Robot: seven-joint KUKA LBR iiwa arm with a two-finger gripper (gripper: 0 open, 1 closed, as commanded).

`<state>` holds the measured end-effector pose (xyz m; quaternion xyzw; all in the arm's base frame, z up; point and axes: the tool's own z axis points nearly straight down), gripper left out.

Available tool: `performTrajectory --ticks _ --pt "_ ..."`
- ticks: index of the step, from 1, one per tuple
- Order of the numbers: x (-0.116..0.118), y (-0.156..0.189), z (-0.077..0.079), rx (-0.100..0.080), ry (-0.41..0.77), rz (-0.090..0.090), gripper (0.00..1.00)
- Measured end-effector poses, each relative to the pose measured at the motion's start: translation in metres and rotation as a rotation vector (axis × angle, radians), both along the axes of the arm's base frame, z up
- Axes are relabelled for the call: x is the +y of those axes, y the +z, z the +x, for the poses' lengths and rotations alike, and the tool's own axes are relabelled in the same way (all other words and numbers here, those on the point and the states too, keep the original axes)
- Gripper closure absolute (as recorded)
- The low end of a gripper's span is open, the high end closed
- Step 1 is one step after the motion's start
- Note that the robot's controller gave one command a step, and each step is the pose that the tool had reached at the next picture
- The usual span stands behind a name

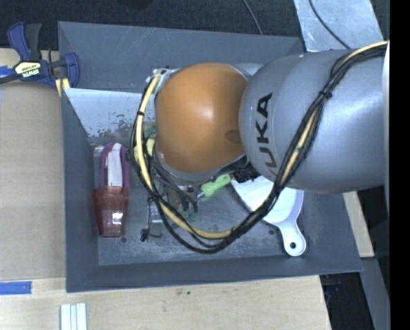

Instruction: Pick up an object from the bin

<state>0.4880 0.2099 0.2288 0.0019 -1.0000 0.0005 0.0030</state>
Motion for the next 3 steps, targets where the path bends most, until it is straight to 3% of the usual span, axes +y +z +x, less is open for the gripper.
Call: performTrajectory --ticks 1,2,3 --pt "-0.001 0.005 0.002 -0.008 -0.005 0.002 0.00" --pt "0.027 -0.133 0.029 -0.021 -0.151 0.002 0.00" --pt "0.027 -0.126 0.021 -0.008 -0.155 0.002 0.00"
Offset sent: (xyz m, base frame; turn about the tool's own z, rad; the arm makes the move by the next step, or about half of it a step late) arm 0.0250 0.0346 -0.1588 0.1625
